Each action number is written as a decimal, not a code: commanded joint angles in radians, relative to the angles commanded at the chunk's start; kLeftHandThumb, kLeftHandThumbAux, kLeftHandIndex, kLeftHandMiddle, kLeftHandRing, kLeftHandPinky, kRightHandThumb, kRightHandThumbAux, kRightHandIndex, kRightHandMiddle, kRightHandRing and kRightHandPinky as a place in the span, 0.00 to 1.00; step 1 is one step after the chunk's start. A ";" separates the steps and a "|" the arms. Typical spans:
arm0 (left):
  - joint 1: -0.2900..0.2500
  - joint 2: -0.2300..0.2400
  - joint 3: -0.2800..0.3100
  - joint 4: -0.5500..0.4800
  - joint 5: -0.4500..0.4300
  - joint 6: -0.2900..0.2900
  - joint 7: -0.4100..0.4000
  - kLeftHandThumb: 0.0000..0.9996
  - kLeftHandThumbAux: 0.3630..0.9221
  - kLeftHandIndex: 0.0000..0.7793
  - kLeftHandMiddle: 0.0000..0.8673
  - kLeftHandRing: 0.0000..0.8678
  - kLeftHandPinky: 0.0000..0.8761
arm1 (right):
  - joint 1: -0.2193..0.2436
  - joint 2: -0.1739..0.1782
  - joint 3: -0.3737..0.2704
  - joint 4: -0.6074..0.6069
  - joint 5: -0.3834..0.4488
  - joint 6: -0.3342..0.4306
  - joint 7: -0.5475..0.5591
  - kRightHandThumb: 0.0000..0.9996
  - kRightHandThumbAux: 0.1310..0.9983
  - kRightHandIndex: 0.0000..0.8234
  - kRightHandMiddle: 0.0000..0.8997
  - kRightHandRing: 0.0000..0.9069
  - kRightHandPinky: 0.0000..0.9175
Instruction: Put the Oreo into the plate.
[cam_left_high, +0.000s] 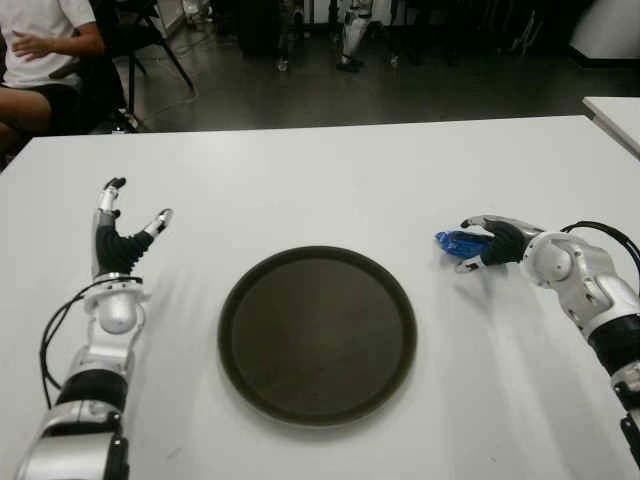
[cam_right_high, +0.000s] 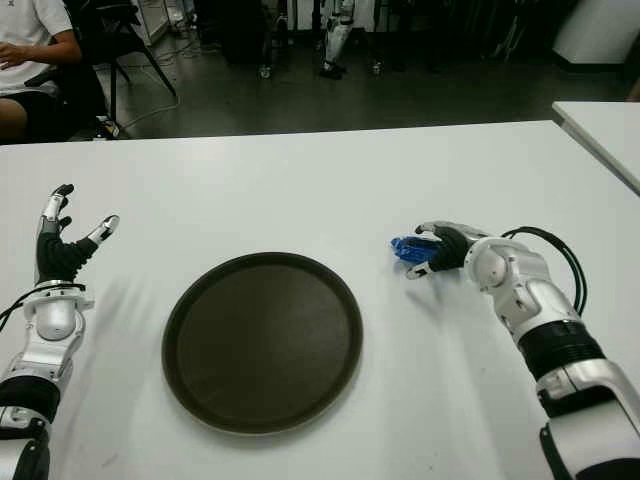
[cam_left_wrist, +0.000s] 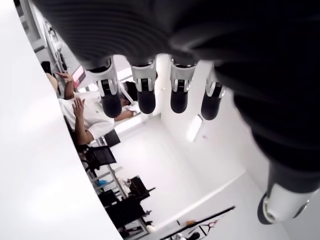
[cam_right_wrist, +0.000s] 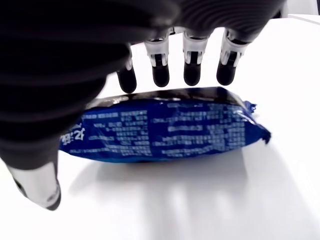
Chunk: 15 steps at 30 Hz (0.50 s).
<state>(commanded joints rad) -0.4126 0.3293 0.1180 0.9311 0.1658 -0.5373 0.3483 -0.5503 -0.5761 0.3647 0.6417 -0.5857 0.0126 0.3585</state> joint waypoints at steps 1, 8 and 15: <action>-0.001 -0.002 0.002 0.000 -0.004 0.000 -0.001 0.00 0.49 0.03 0.01 0.00 0.00 | -0.002 0.000 0.002 0.005 0.000 -0.005 0.001 0.07 0.55 0.00 0.02 0.02 0.04; -0.002 -0.003 0.010 0.014 -0.008 -0.012 0.007 0.00 0.54 0.02 0.00 0.00 0.00 | -0.003 0.002 0.001 0.002 0.007 -0.012 0.010 0.08 0.55 0.00 0.01 0.02 0.05; -0.004 0.004 0.004 0.022 0.018 -0.010 0.037 0.00 0.52 0.02 0.01 0.00 0.00 | -0.007 0.007 0.006 0.013 0.004 -0.017 0.011 0.05 0.54 0.00 0.02 0.03 0.06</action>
<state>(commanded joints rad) -0.4162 0.3337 0.1222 0.9534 0.1842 -0.5473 0.3854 -0.5573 -0.5693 0.3711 0.6547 -0.5821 -0.0043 0.3690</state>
